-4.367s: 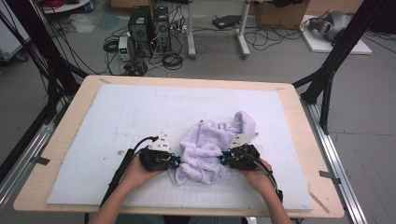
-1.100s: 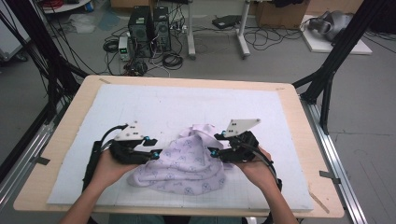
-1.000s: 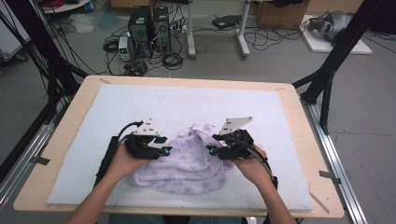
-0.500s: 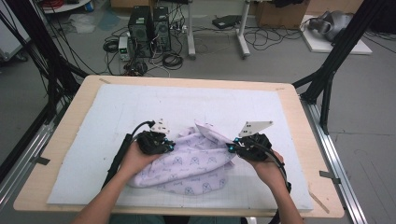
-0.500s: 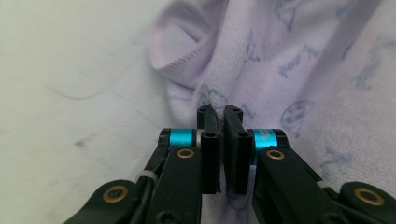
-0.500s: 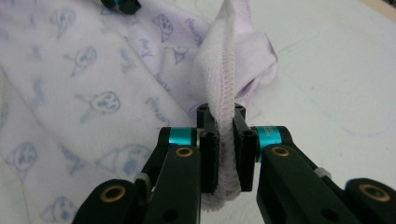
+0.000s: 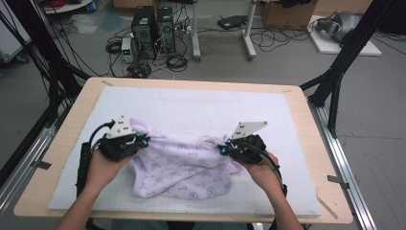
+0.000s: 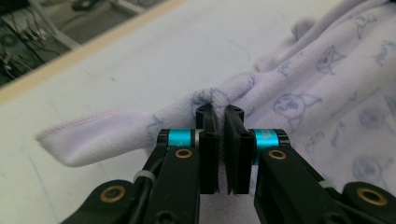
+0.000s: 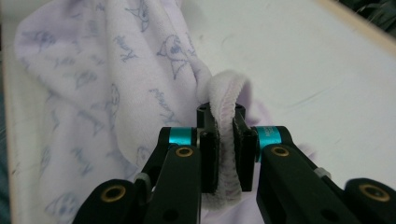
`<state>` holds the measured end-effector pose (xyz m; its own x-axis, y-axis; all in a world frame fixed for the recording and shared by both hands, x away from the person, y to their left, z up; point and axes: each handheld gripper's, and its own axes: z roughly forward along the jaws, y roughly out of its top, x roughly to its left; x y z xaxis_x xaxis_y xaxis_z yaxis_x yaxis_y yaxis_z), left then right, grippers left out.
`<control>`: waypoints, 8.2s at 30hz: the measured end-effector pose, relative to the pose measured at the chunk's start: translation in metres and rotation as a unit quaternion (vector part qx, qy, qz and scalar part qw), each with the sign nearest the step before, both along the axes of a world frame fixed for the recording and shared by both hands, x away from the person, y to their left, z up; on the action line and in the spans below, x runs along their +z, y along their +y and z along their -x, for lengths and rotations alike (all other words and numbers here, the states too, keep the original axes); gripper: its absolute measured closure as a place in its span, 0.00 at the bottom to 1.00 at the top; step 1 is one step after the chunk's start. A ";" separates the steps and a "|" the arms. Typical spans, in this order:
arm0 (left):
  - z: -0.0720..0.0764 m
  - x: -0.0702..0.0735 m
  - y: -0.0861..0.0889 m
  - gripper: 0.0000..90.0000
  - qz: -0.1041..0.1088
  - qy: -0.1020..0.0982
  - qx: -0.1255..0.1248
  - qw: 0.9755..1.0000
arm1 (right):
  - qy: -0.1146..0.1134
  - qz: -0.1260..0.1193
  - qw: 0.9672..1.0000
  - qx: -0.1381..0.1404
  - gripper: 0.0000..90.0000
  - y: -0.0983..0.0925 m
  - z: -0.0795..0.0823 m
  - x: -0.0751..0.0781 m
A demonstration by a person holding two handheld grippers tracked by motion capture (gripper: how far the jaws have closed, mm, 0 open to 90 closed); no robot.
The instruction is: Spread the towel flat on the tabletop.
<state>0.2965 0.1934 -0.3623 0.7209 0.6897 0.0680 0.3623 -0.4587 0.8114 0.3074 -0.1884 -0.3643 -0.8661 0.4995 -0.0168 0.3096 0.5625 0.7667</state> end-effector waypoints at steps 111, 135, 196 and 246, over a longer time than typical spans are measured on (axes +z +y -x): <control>-0.059 -0.042 -0.006 0.91 0.007 0.054 0.034 0.998 | -0.005 -0.002 1.000 -0.016 0.88 -0.008 -0.049 -0.024; -0.014 -0.027 -0.003 0.57 0.036 0.041 0.004 0.998 | -0.022 -0.044 0.998 -0.025 0.69 -0.030 -0.014 -0.008; -0.050 -0.017 -0.013 0.67 0.021 0.055 0.005 0.998 | 0.007 -0.024 0.998 -0.051 0.71 -0.012 -0.054 -0.016; -0.014 0.011 0.034 0.96 0.051 0.022 0.000 0.998 | 0.030 -0.050 0.997 0.059 0.98 -0.003 0.002 -0.004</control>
